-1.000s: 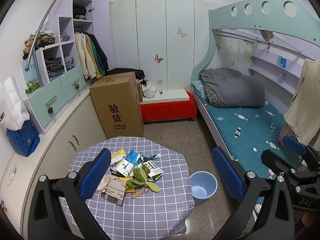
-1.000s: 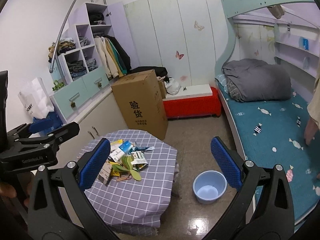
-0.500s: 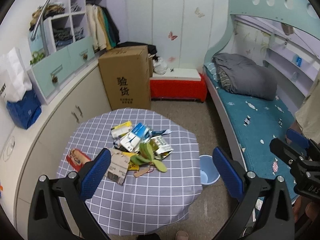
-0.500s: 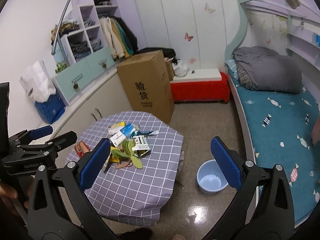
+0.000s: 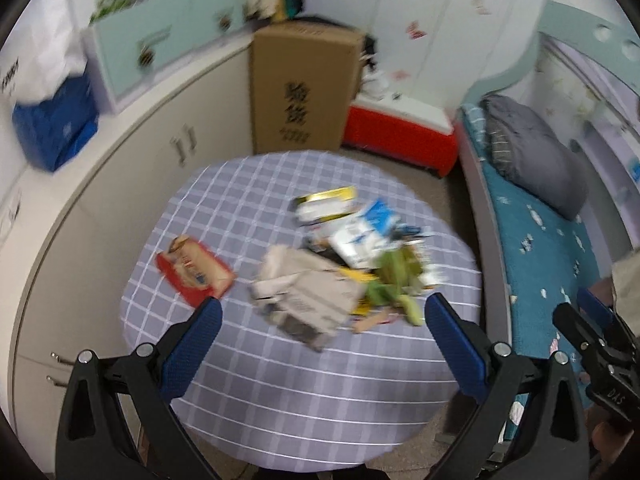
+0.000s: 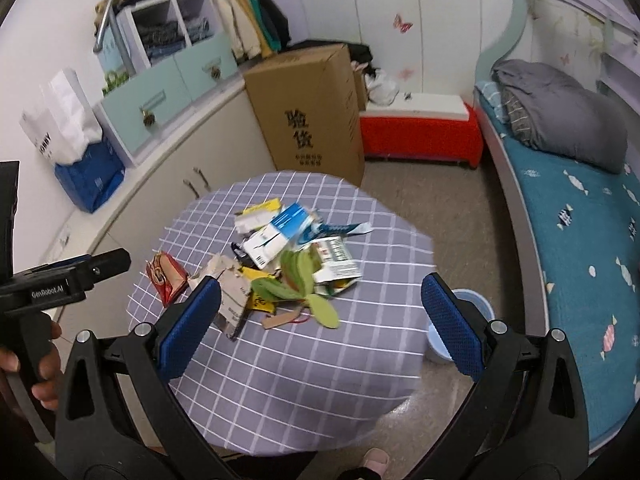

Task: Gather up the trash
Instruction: 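Lower the left gripper onto the red snack bag and close it, then lift the red snack bag with the left gripper while the right gripper grasps a white wrapper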

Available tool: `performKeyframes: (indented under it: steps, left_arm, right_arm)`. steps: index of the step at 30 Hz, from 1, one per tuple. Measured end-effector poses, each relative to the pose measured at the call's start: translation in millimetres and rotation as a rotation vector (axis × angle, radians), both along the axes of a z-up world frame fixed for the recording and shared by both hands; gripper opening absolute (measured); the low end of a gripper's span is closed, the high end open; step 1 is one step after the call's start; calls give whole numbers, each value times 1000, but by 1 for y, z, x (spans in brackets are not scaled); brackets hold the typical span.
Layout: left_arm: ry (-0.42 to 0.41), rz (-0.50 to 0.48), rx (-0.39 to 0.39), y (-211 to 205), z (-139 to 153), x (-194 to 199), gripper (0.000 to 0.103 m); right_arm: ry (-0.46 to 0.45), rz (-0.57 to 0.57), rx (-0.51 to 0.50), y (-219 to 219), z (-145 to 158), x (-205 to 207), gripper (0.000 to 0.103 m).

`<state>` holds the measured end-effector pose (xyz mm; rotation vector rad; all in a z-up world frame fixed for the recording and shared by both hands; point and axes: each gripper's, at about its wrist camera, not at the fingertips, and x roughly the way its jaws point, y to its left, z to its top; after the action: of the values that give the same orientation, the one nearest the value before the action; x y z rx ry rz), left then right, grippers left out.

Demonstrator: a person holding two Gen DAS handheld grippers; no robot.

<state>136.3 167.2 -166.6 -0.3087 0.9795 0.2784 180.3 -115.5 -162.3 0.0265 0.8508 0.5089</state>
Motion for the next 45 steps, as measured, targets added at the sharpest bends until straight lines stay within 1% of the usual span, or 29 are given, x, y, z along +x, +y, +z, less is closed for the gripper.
performKeyframes:
  steps: [3,7,10,12,13,19,21,24,26,27,28,29,30,31,32,33,35,37,38,39,41,42,43,45]
  left_arm:
    - [54,43,-47,45,-24,4,99]
    - [113,83,-59,92,-55,9,99]
    - [156,94,-73,118,-78,13,99]
    - [182,99,-79,130,-91,16,99]
    - [193,100,-91,138,-101,19,99]
    - [263,107,-119,158,-141,31,99]
    - [273,116,-113,162,-149,37,99]
    - [305,124,-78,168,-164,49,99]
    - [320,125,-87,172,-173,53,97]
    - [320,124,-94,173,-175,54,84]
    - [327,125,-100,174,-178,55,78]
    - [334,119,-124,175,-181,55,67]
    - [336,113,-160,176,-185,56,59]
    - [333,105,-195,176,-187,55,56]
    - [328,97,-204,175,-187,55,50]
    - [327,88,-192,173,-186,56,41]
    - [317,49,-170,164,-181,56,26]
    - [312,26,-172,157,-176,55,22]
    - [308,23,-174,156,-174,54,21]
    - [299,16,-177,153,-170,52,20]
    - [281,-7,-171,144,-162,48,20]
    - [275,-13,-166,143,-161,46,19]
    - [266,-25,-160,137,-155,43,19]
    - [257,-35,-160,133,-147,39,19]
  right_arm:
    - [42,16,-19,35,-20,9,96]
    - [104,48,-41,79,-45,17,93]
    - [146,56,-57,109,-66,22,92]
    - [211,36,-56,120,-82,28,85]
    - [238,22,-50,124,-89,29,85]
    - [371,-28,-37,141,-129,29,84]
    - [393,-43,-30,146,-139,30,84]
    - [410,-48,-22,153,-150,32,84]
    - [430,-58,-1,155,-157,34,83]
    - [439,-62,10,156,-160,35,80]
    - [445,-66,16,156,-163,36,79]
    - [450,-67,26,157,-165,38,78]
    - [458,-70,34,158,-168,39,77]
    - [464,-75,42,159,-171,40,76]
    - [474,-78,63,159,-174,43,75]
    - [481,-78,78,159,-176,45,72]
    - [499,-80,99,159,-182,48,71]
    - [525,-78,124,158,-187,49,55]
    - [536,-74,132,158,-189,48,43]
    - [545,-68,149,157,-189,47,37]
    - [542,-54,159,156,-184,45,30]
    - [537,-46,162,157,-182,43,25]
    - [531,-32,169,157,-177,42,23]
    - [521,-3,186,157,-169,40,14]
